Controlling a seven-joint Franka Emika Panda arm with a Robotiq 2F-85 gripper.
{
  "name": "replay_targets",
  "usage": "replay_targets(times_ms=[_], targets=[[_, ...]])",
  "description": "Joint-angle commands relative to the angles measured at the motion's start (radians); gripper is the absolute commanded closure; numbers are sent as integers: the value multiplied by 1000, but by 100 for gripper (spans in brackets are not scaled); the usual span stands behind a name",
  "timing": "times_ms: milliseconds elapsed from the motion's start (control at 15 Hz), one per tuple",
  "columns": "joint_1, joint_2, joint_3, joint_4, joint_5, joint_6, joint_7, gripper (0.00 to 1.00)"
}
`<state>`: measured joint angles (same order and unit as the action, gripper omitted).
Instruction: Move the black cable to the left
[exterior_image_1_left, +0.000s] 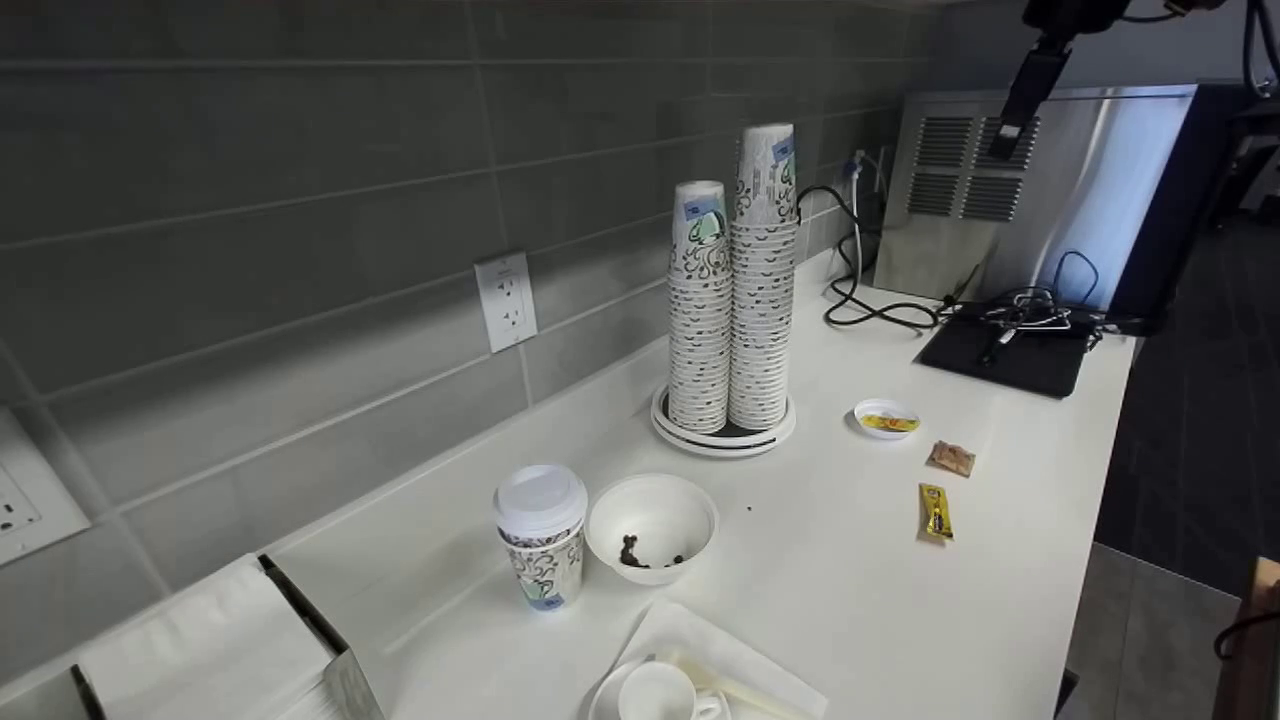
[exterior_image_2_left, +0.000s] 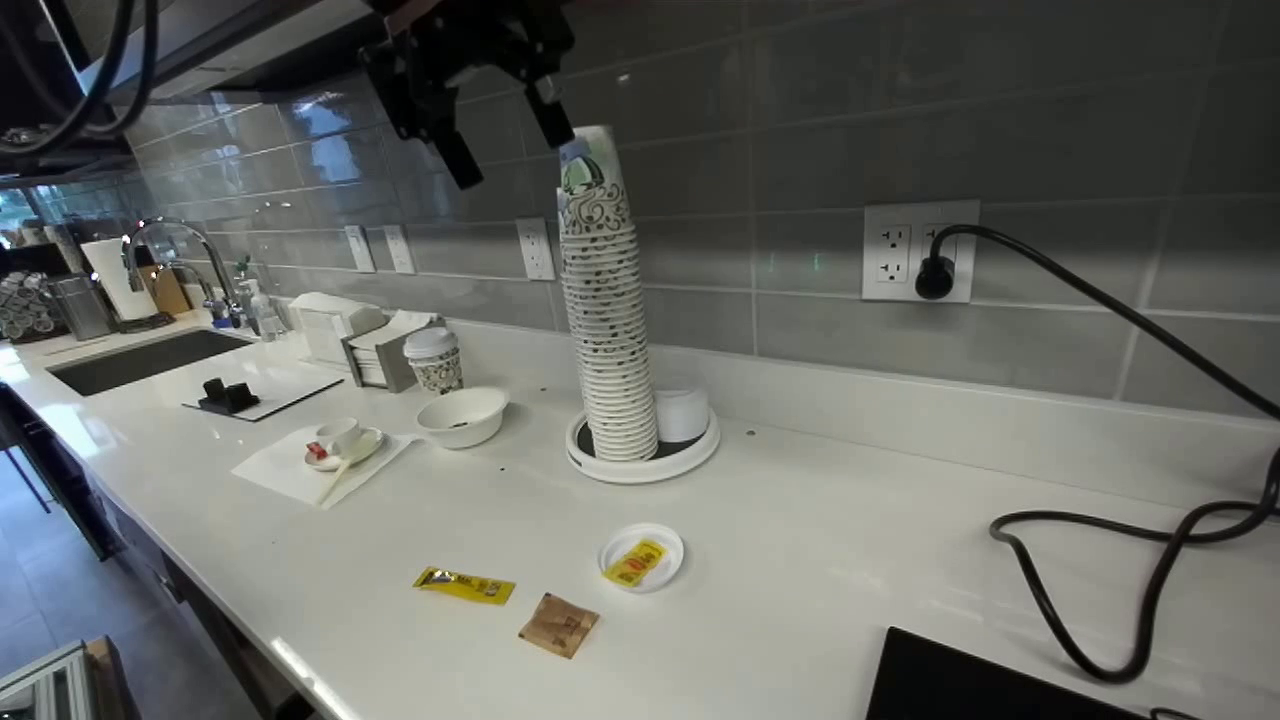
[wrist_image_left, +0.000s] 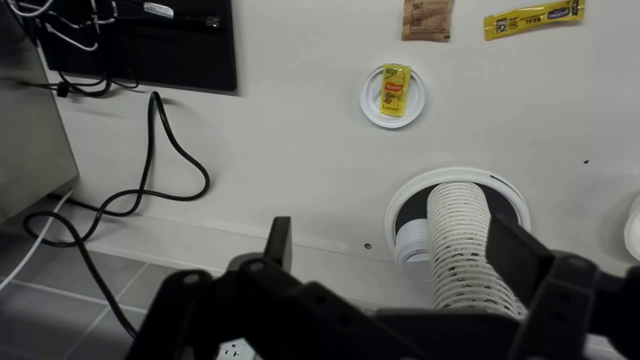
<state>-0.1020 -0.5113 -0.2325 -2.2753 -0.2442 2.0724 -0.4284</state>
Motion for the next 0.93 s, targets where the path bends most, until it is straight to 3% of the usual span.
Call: replay_targets(times_ms=[0,333,467,867], targets=[[-3,1,3,2,2,-2,-2,0],[-2,12,-9,0,-4,12,-29,0],[0,41,-50,-9,-18,60,-123,0],[82,169,-276,-17,55,134,-600,0]])
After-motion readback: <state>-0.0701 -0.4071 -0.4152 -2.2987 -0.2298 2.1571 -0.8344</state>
